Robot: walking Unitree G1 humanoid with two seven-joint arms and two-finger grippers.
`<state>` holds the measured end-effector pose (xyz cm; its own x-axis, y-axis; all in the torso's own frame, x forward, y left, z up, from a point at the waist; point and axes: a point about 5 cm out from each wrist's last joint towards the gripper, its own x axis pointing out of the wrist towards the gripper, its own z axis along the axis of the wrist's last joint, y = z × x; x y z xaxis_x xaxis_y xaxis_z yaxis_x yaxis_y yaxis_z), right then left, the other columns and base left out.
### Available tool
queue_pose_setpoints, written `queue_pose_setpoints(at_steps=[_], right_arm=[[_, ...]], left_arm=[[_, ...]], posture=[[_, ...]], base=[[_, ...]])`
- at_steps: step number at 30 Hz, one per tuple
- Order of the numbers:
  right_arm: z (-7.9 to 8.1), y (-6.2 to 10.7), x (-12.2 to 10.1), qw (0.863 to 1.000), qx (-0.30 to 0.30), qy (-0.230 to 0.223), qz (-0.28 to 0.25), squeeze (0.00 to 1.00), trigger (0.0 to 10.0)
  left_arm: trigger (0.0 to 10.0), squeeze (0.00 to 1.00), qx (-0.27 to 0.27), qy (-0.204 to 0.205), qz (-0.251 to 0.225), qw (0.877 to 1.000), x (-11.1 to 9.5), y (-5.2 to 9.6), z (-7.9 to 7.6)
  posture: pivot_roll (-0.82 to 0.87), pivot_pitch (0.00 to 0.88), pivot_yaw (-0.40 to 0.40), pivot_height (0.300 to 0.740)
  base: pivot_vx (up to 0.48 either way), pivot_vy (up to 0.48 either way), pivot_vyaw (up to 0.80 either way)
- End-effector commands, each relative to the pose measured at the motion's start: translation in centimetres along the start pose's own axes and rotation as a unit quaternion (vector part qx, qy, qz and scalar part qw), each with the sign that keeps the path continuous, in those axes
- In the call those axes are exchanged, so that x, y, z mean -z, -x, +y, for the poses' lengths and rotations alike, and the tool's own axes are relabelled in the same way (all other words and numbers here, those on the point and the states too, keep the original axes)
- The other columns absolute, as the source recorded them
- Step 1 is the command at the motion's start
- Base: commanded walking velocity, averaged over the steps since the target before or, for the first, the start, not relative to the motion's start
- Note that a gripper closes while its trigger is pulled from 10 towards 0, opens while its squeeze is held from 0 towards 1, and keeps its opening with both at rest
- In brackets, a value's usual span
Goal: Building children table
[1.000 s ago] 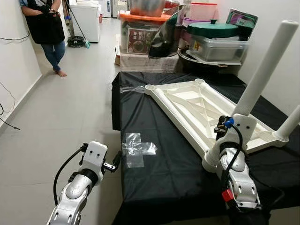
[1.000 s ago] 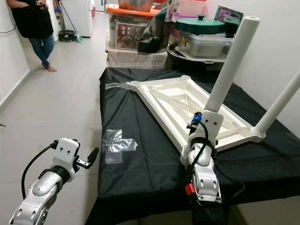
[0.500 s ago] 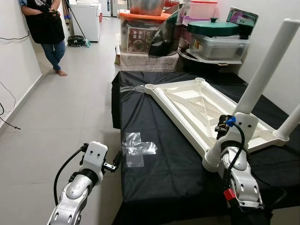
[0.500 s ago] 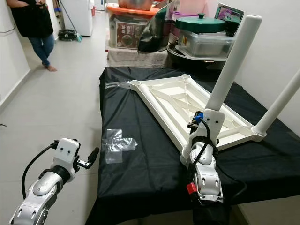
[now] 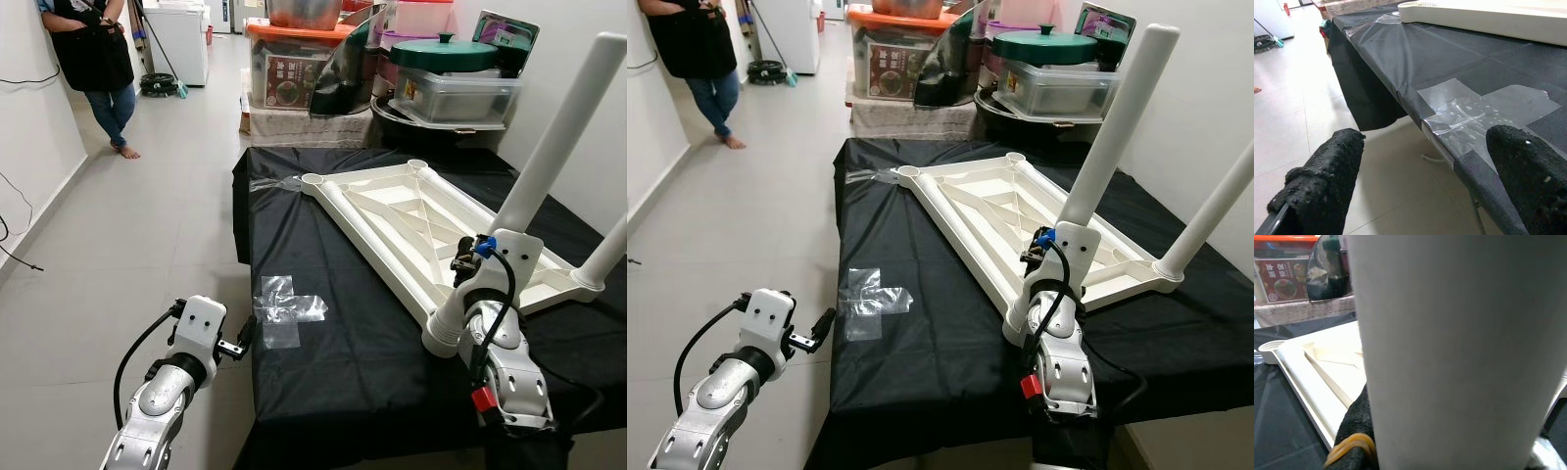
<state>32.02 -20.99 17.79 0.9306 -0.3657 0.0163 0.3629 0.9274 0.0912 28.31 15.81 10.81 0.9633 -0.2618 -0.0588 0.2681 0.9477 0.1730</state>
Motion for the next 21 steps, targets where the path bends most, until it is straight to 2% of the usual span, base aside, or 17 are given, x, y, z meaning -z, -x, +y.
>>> queue_pose_setpoints(at_steps=[1, 21], right_arm=[[-0.07, 0.43, 2.91, 0.997, -0.005, -0.002, 0.077, 0.0, 10.0], [0.11, 0.34, 2.32, 0.997, -0.016, -0.008, 0.081, 0.0, 10.0]], left_arm=[[10.0, 0.0, 0.009, -0.006, 0.003, 1.0, 0.28, -0.1, -0.51], [10.0, 0.0, 0.01, -0.006, 0.006, 1.0, 0.38, -0.1, -0.67]], posture=[[0.05, 0.0, -0.069, 0.74], [0.05, 0.0, -0.072, 0.74]], base=[[0.0, 0.0, 0.0], [0.0, 0.0, 0.0]])
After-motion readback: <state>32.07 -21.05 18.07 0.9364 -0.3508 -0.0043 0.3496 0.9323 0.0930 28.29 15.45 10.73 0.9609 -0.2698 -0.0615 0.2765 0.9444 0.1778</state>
